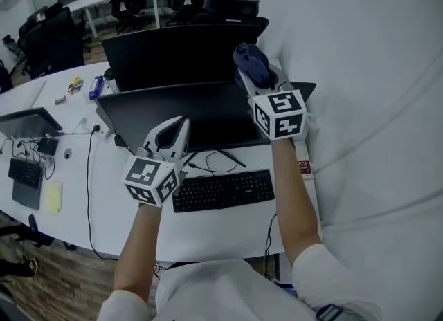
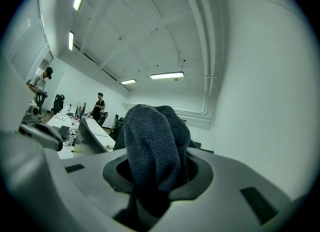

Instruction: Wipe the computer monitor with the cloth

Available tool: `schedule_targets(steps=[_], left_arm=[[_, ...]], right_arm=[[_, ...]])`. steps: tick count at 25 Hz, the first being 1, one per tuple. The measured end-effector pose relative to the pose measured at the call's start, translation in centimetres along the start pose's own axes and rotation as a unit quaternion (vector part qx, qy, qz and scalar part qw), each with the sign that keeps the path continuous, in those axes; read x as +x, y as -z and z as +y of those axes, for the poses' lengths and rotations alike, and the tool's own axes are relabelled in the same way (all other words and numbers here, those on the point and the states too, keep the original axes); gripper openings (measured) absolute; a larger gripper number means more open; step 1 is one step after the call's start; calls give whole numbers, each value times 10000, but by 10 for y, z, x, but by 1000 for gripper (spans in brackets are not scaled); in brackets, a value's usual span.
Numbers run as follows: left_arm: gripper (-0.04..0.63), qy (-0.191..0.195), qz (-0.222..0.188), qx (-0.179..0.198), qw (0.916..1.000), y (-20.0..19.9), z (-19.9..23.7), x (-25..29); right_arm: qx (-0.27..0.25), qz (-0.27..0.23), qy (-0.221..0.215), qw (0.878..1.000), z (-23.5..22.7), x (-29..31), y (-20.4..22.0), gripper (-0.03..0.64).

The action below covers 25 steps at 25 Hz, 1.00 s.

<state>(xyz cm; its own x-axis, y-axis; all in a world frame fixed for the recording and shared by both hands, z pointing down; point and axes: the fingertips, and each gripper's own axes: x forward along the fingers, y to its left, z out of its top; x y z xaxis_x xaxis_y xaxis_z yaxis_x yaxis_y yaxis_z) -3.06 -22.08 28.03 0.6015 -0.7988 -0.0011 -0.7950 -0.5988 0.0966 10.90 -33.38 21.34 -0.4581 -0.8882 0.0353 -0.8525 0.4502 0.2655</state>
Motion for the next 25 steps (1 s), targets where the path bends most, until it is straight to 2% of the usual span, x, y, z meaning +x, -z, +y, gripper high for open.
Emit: schedule_targets(steps=[13,25], left_arm=[[12,-195,-38,16,9998,-6,53,-47],[12,-439,-77,77,9990,-14,101,-93]], right_arm=[[-123,1,-259,9996,81,34,-21,138],[-158,-98,-679,9975,165,67,-44,139]])
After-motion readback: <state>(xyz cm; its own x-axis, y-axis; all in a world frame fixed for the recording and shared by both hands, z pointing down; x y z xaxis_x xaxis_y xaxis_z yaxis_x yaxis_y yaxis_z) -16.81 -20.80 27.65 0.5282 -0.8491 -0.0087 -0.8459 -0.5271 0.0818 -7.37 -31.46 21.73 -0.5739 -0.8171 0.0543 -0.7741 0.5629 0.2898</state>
